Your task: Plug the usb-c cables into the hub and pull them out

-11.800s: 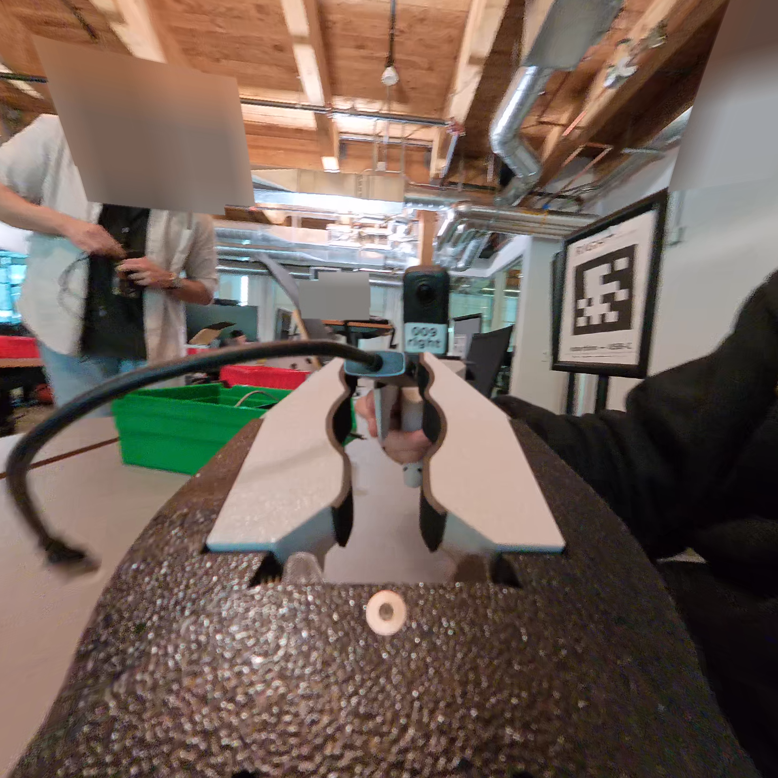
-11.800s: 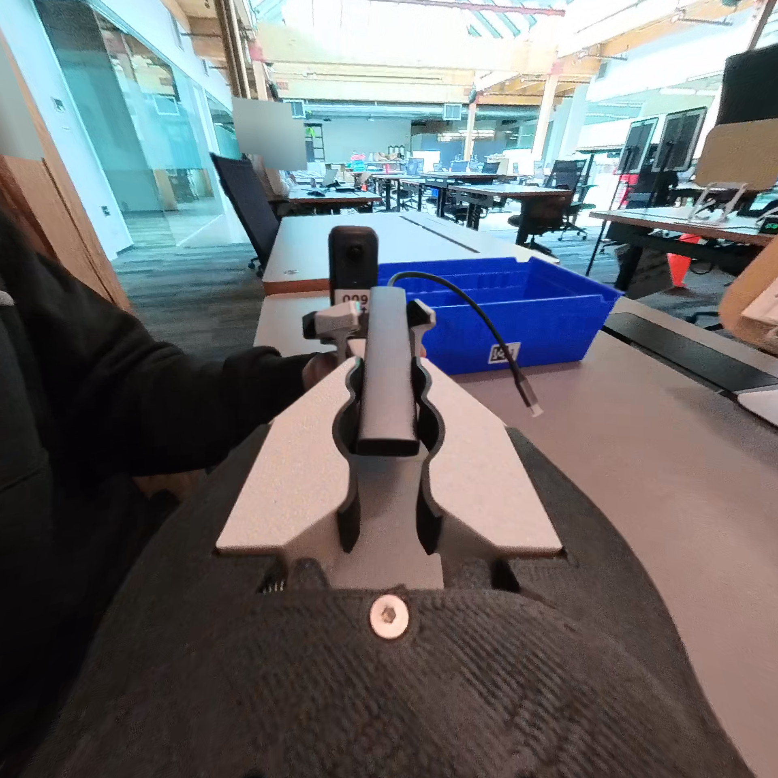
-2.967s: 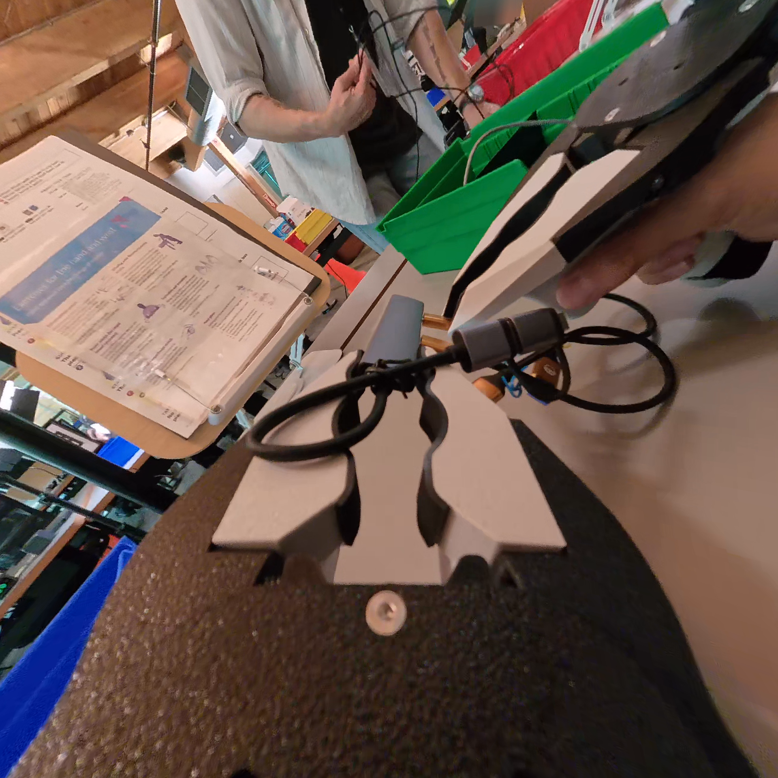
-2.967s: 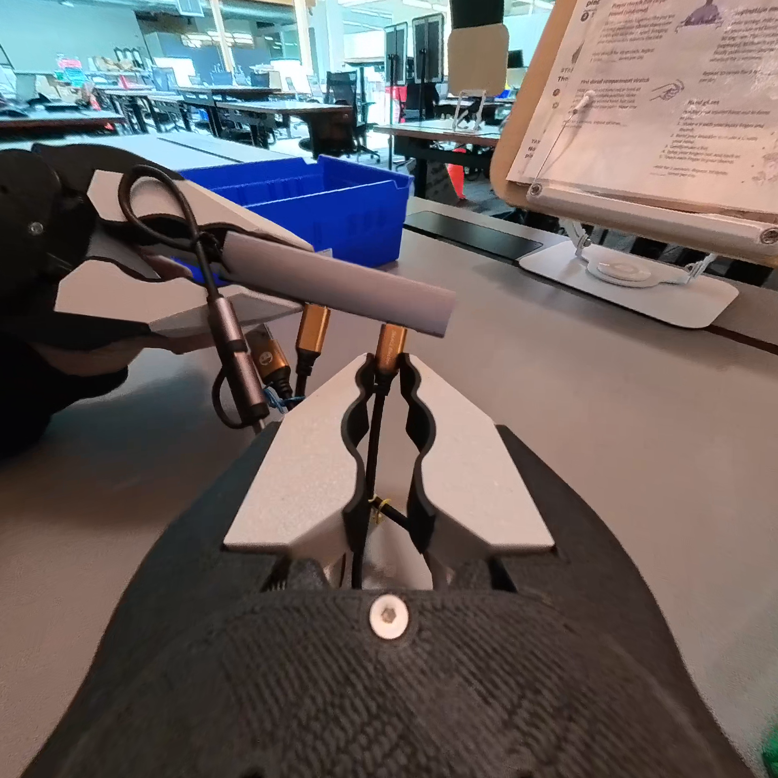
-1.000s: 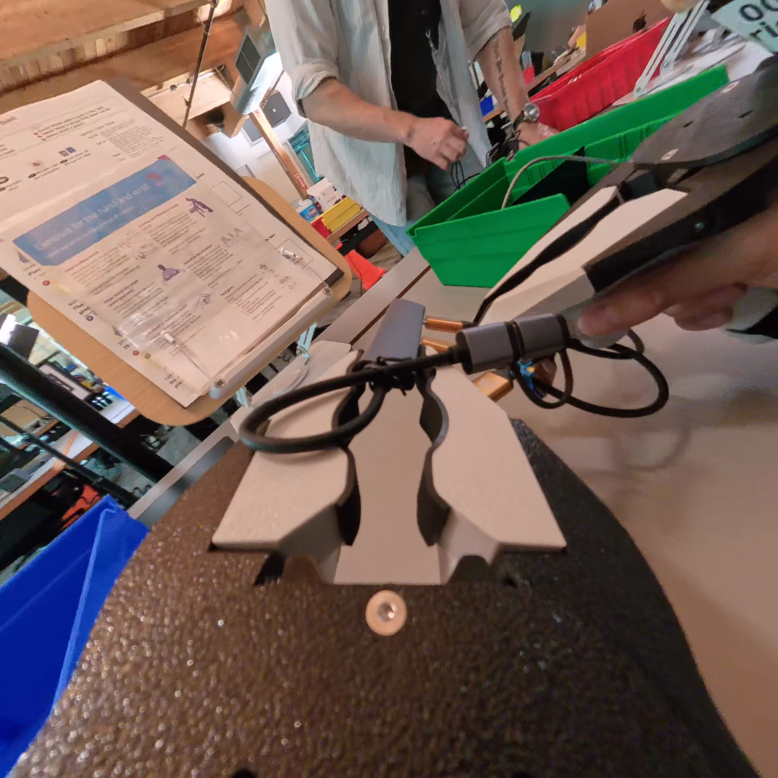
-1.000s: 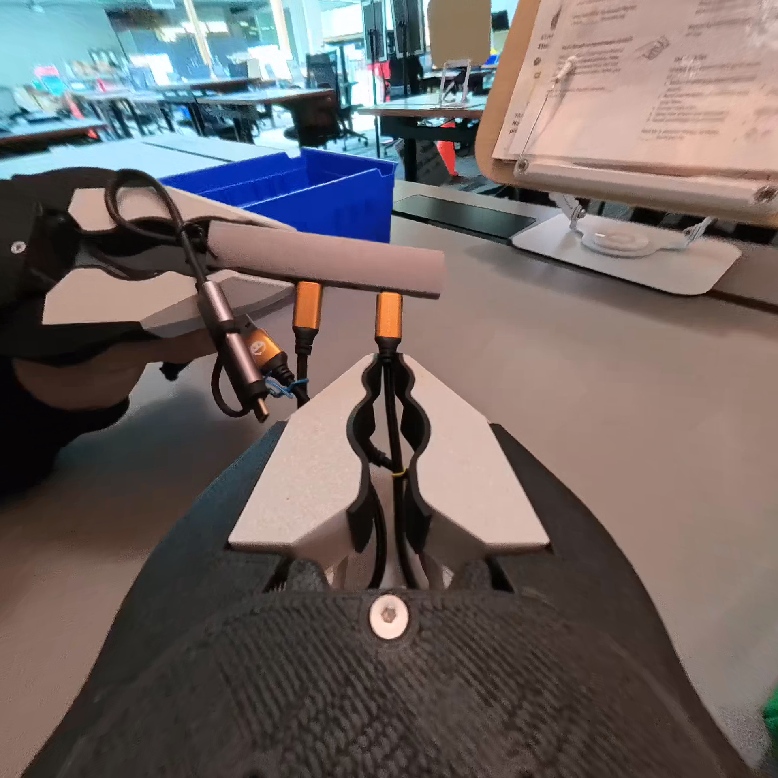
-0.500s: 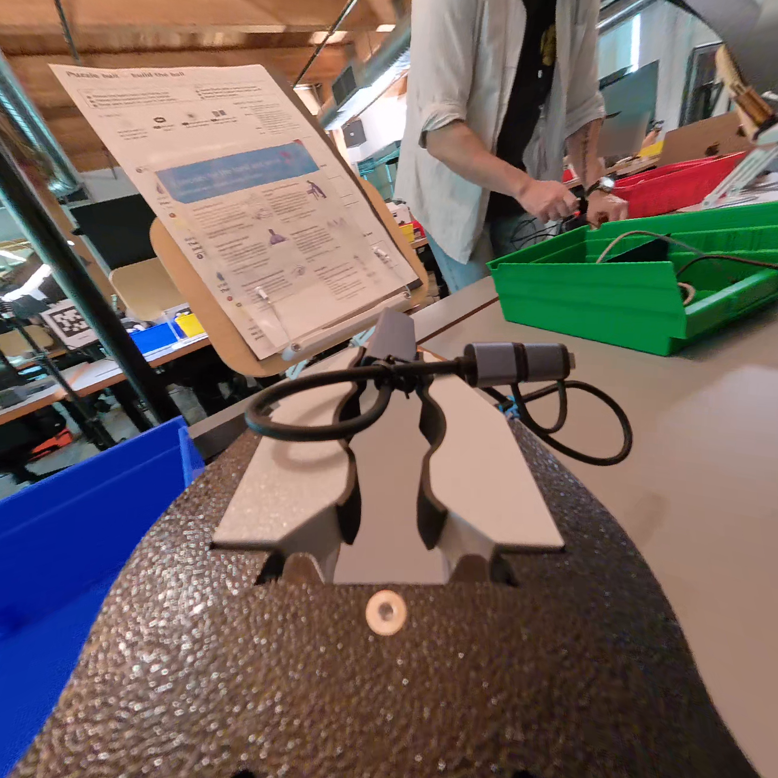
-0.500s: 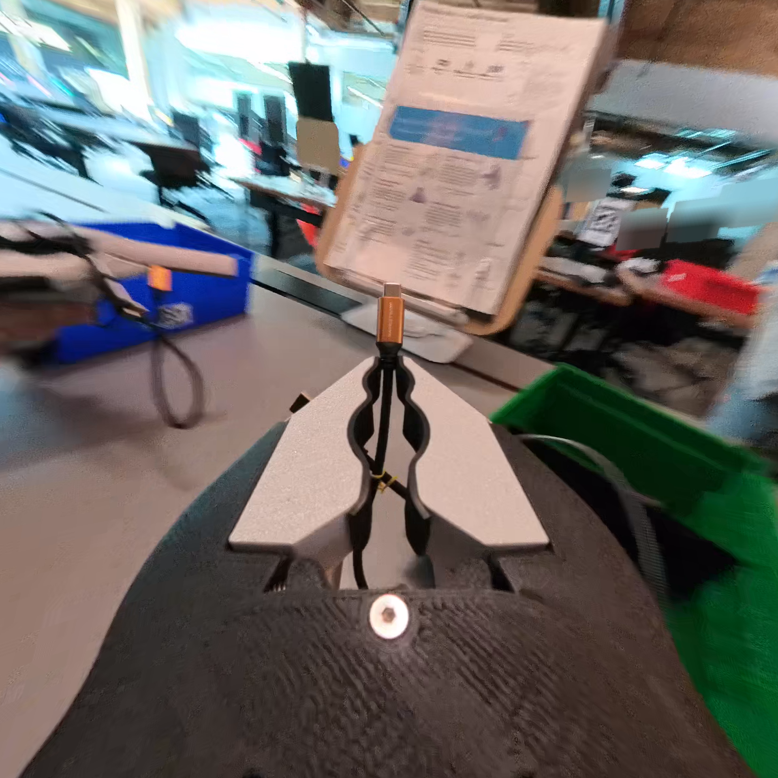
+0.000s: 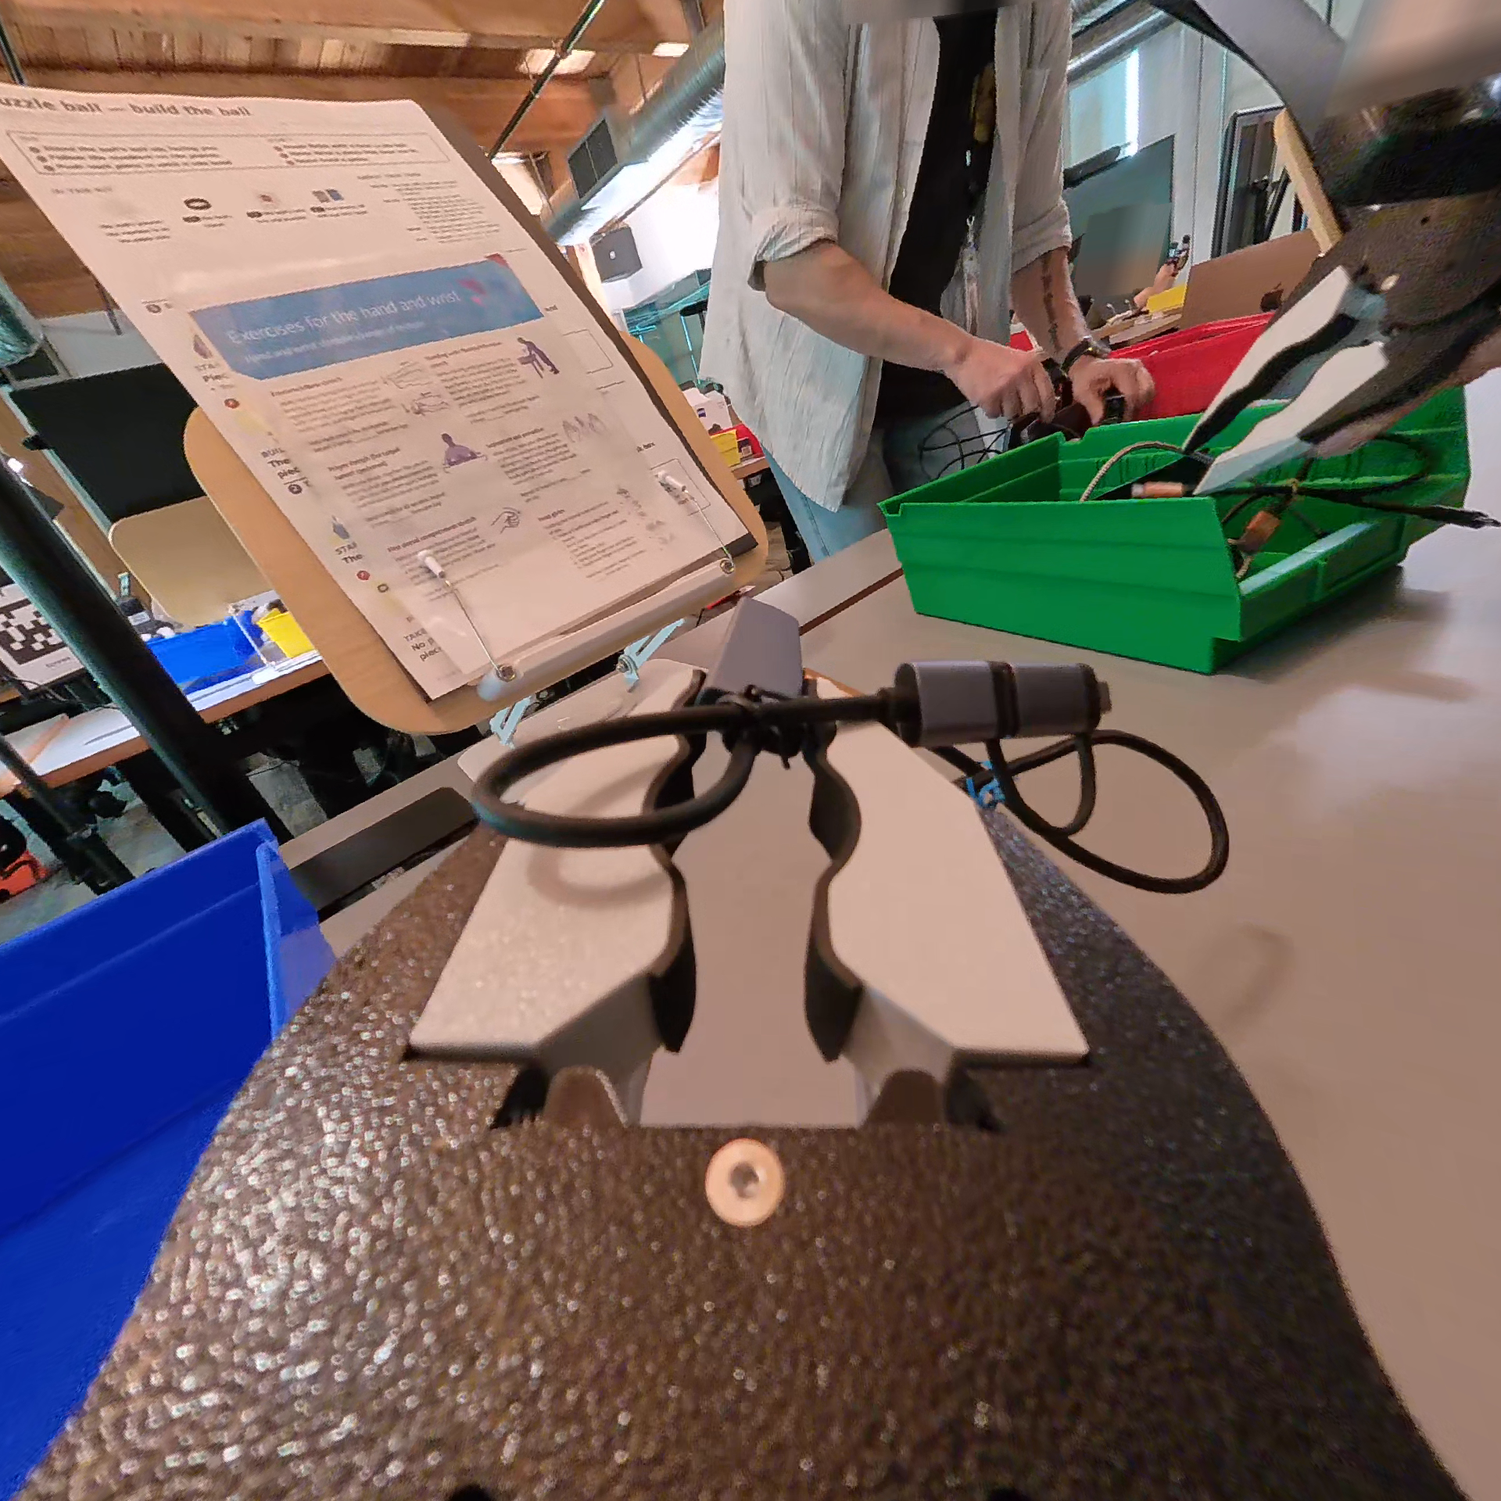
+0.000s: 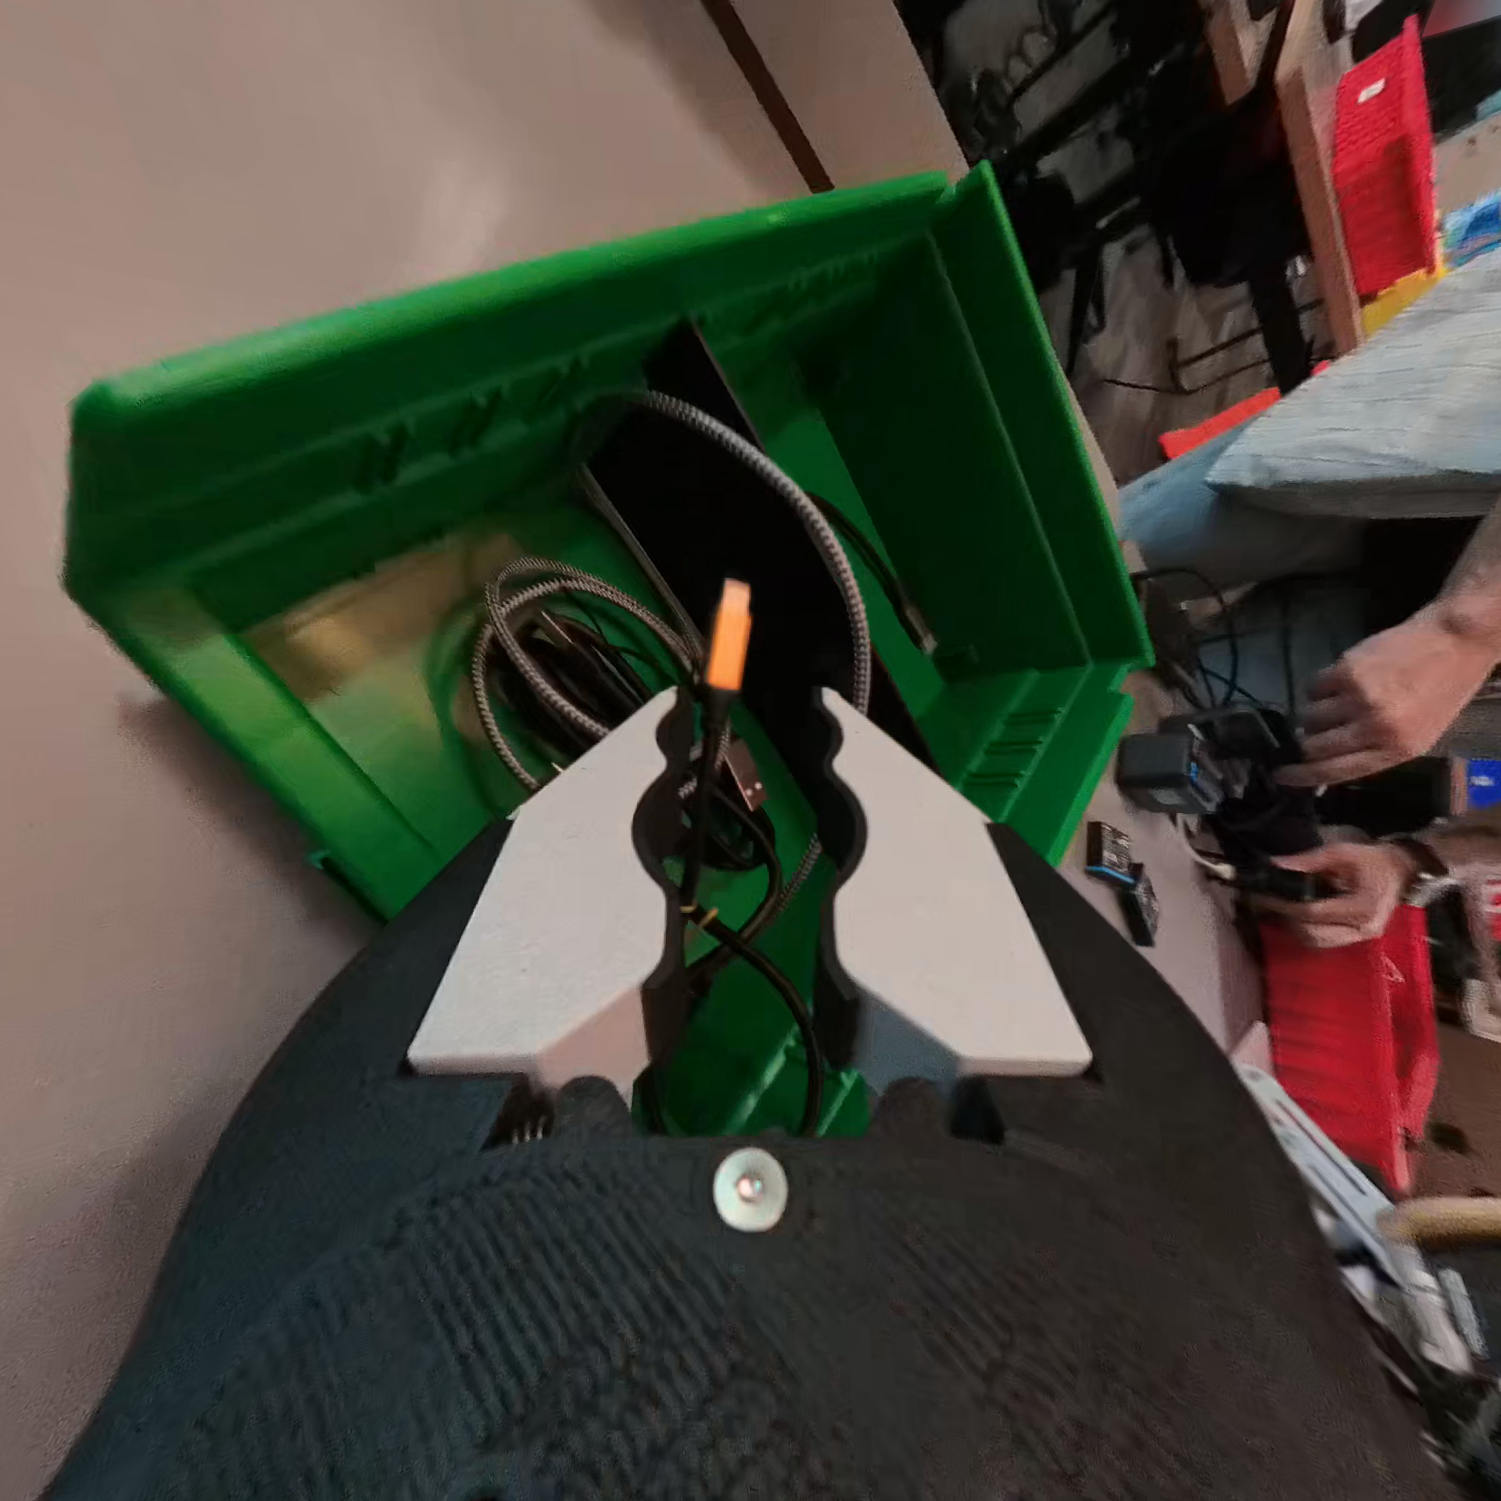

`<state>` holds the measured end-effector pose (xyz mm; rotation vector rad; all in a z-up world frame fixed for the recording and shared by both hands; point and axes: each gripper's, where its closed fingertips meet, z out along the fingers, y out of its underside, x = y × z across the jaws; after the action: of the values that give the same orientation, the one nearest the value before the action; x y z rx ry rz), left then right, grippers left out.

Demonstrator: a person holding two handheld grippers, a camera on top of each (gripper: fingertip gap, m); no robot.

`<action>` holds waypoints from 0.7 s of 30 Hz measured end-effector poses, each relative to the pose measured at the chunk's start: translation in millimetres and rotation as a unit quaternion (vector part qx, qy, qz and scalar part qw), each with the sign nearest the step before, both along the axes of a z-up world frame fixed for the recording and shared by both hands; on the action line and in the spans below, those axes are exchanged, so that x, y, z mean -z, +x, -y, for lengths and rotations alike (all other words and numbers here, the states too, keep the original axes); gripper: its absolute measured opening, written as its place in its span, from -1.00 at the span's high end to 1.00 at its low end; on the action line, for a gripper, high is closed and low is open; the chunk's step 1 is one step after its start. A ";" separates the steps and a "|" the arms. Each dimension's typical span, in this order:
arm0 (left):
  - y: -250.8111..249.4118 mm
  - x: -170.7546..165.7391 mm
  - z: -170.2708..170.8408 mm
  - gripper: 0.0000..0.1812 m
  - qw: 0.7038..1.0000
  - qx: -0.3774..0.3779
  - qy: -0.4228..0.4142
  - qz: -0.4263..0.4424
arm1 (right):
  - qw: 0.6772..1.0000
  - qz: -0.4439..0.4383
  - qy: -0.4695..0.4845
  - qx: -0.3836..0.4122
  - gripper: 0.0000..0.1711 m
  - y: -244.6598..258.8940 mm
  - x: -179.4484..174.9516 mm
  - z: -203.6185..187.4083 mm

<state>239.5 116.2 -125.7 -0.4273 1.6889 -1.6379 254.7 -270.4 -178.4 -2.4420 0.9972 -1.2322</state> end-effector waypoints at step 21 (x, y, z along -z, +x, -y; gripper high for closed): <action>-26.8 -8.2 34.8 0.77 0.998 0.053 0.000 0.043 | 0.829 0.145 0.489 -0.232 0.59 -59.6 -50.2 -323.4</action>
<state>212.8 81.4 -117.6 -0.2677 1.6708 -1.7080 195.1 52.9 -128.3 -1.4815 0.6312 -0.6288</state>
